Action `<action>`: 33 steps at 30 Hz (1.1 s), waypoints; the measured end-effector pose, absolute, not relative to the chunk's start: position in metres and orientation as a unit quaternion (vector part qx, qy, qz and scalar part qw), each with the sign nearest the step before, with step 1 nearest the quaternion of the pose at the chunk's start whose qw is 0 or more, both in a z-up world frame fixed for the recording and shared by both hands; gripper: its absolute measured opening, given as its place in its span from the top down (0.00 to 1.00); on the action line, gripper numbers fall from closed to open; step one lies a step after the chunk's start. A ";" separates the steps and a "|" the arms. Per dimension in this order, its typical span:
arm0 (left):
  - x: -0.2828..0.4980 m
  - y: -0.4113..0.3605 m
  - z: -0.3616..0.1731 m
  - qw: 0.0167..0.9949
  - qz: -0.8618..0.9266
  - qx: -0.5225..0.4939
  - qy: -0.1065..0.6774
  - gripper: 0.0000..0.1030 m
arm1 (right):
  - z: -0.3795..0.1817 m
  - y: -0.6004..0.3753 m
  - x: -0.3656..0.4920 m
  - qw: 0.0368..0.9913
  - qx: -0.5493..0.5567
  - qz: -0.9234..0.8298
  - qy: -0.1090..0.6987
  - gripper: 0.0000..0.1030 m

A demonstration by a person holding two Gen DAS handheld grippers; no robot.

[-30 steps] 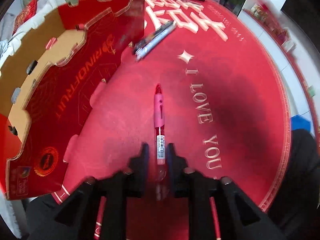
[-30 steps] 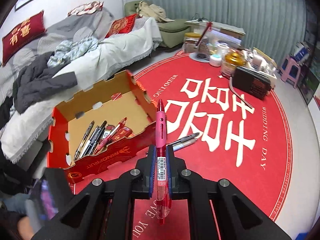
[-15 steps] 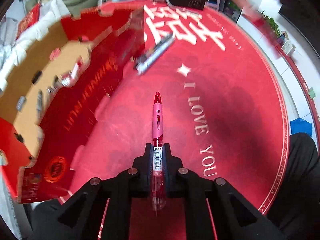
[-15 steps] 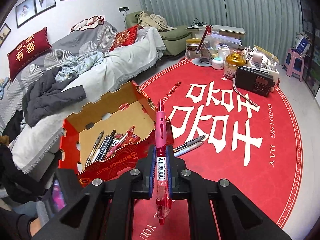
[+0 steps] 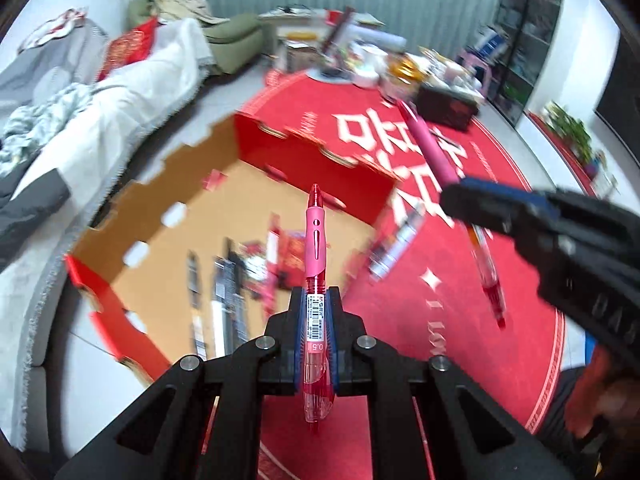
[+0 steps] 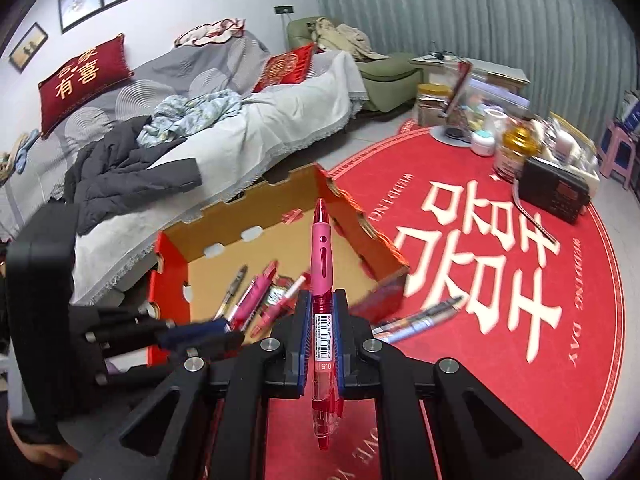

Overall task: Organize rigid objects
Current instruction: 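Carry both pink pens with both tools over the box interior, then open both tools to drop the pink pens into the box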

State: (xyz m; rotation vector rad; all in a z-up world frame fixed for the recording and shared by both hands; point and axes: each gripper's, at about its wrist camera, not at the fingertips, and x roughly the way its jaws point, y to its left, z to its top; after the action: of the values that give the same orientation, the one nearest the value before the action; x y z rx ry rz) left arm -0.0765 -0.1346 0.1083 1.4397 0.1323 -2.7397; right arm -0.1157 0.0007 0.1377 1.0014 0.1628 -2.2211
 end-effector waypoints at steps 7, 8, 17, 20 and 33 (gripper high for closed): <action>-0.098 -0.183 0.109 0.080 -0.881 0.461 0.069 0.91 | 0.134 -0.051 -0.136 0.361 0.395 -0.840 0.089 0.90; -0.100 -0.189 0.106 0.088 -0.880 0.462 0.068 0.91 | 0.131 -0.057 -0.139 0.361 0.398 -0.838 0.095 0.90; -0.113 -0.210 0.079 0.099 -0.868 0.481 0.079 0.91 | 0.103 -0.086 -0.147 0.359 0.422 -0.822 0.131 0.90; -0.115 -0.211 0.072 0.098 -0.864 0.487 0.083 0.91 | 0.098 -0.088 -0.148 0.356 0.427 -0.820 0.137 0.90; -0.118 -0.216 0.053 0.088 -0.854 0.505 0.092 0.68 | 0.084 -0.098 -0.156 0.350 0.449 -0.809 0.143 0.77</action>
State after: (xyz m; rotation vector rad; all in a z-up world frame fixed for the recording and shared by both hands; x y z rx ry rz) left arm -0.1176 -0.2161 0.0532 1.5019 0.2728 -2.5419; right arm -0.1563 -0.0977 0.0838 1.1633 0.3701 -2.0965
